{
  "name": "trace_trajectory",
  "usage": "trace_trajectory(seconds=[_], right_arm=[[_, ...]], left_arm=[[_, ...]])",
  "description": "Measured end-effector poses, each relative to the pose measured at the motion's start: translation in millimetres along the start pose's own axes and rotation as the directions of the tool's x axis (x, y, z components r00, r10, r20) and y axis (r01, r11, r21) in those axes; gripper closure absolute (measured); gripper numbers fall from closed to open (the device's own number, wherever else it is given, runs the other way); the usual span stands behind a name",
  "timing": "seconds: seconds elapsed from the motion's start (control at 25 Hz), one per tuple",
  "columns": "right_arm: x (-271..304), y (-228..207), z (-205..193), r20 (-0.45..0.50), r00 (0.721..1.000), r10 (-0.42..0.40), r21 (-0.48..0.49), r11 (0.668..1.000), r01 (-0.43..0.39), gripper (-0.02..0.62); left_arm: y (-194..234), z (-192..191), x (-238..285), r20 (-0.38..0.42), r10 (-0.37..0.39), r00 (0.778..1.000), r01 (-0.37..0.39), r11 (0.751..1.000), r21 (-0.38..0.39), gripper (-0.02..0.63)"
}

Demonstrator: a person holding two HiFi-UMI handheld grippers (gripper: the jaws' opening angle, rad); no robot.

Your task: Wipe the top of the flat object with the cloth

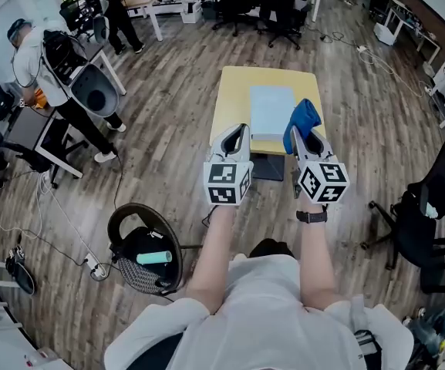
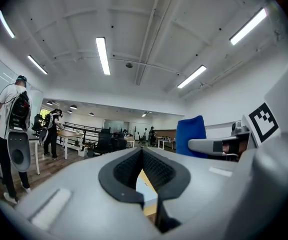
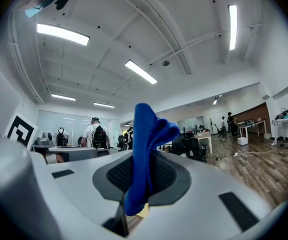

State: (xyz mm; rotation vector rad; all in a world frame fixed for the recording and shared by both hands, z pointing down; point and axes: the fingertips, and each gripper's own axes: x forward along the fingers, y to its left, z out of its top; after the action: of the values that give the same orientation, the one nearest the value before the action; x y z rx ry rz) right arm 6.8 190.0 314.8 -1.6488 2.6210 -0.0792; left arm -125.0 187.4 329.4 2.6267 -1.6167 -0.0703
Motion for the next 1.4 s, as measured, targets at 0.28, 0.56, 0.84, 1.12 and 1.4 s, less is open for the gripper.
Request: trace_trajectory(seconds=[0.28,0.56,0.84,1.12,1.4], right_arm=[[40,-7,-17,-0.027,1.000,0.010,0.025,1.000,-0.010,0.534],[131,-36,-9,-0.013,0.996,0.086,0.004,0.996,-0.086,0.534],[216,-75,38,0.065,0.987,0.148,-0.012,0.989,-0.147,0.534],[276,-119,38,0.063,0.983,0.171,0.016,0.985,-0.172,0.534],[321,-171,36,0.046,0.972,0.228,-0.011,0.974,-0.228,0.535]], left_arm=[[23,-15,25,-0.032,0.003,0.999,-0.004,1.000,-0.014,0.595],[64,-7,99,-0.025,0.046,0.999,-0.046,0.999,0.007,0.596],[83,38,183,0.035,0.058,0.998,-0.061,0.995,0.079,0.595],[90,33,257,0.012,0.056,0.998,-0.057,0.993,0.099,0.596],[98,20,334,0.008,0.073,0.997,-0.073,0.994,0.075,0.595]])
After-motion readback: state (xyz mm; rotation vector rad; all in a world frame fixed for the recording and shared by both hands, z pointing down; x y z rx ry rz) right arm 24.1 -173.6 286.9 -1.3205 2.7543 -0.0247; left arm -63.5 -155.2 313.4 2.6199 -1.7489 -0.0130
